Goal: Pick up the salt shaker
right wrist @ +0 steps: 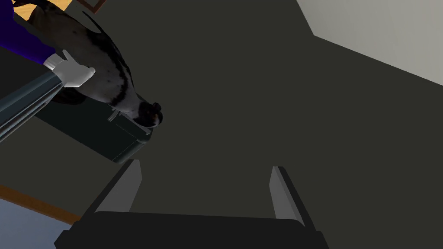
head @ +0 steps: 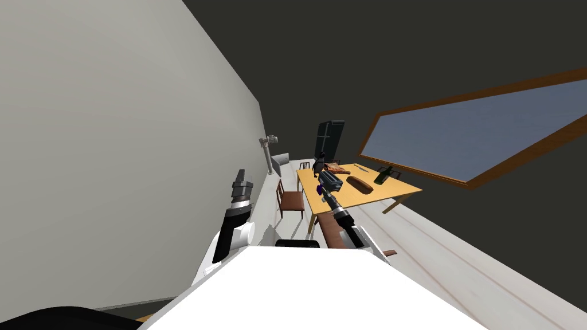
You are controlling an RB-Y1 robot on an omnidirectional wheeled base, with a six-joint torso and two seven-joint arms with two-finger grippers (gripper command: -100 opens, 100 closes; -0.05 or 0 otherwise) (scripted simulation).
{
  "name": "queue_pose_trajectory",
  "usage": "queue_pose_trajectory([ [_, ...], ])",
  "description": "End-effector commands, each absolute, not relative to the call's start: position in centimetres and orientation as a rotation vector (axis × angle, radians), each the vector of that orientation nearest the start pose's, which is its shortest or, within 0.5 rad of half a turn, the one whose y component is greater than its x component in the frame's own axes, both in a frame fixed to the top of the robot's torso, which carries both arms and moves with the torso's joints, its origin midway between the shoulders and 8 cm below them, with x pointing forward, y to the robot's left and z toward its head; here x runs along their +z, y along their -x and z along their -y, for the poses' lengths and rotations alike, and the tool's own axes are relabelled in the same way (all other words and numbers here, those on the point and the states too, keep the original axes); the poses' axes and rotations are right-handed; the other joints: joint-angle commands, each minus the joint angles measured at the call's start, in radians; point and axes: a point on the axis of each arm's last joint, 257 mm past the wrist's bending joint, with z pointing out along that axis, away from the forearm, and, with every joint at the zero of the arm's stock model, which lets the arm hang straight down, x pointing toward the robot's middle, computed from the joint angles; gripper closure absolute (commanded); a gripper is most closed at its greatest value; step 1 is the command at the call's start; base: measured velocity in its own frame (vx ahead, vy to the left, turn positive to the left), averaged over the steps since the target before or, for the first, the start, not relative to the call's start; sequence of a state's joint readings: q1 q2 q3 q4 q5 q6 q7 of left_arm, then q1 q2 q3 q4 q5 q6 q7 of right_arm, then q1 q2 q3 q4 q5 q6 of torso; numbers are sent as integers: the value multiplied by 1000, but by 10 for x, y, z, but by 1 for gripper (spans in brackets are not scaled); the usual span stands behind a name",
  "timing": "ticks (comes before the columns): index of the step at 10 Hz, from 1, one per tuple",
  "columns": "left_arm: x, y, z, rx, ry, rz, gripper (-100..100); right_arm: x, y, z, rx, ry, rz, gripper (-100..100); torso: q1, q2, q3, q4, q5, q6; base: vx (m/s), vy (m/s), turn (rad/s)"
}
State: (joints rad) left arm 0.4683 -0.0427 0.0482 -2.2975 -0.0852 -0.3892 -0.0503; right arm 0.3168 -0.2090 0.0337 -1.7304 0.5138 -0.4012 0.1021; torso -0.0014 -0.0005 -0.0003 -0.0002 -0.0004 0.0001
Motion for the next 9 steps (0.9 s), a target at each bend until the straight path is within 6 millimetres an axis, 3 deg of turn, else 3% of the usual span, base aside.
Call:
queue_pose_trajectory([
  [1, 21, -359, -291, -1145, 668, -677, 0, -241, -443, 239, 738, -354, -1487, -100, 0, 0, 0, 0, 0, 0, 6, -18, 46],
  [9, 21, -359, -291, -1145, 668, -677, 0, -327, -453, 255, 541, -262, -1707, -100, -1, 0, 0, 0, 0, 0, 9, -24, 50],
])
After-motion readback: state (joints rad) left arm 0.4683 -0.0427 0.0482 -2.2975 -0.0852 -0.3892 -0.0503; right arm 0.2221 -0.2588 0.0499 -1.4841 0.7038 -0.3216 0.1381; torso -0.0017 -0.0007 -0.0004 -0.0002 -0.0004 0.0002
